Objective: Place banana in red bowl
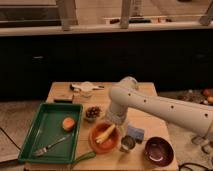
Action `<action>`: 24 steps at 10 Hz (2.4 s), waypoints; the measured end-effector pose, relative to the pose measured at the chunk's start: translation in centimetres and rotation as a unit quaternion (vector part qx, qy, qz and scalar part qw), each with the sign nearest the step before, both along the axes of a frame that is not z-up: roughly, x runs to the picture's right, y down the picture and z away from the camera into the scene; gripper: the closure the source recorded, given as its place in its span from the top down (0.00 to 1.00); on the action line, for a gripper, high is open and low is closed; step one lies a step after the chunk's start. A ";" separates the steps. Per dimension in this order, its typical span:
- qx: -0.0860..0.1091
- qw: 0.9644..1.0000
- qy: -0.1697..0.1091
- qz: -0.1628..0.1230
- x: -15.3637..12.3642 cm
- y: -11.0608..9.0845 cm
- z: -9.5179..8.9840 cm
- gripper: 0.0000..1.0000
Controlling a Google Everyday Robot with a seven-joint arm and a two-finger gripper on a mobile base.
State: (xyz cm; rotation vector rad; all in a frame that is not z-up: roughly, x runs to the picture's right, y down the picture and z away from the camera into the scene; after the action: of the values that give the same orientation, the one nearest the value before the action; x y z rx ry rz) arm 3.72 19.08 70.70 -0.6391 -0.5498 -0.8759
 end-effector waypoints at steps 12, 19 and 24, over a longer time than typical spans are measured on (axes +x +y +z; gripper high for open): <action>0.098 0.994 0.040 0.036 5.1 -8.8 -0.9 0.80; 0.098 0.994 0.039 0.035 5.0 -8.7 -0.8 0.80; 0.098 0.994 0.040 0.036 5.1 -8.7 -0.8 0.80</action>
State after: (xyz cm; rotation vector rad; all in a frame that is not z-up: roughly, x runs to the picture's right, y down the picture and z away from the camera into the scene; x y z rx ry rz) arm 8.78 10.34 69.85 -0.4706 -0.4067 -0.8218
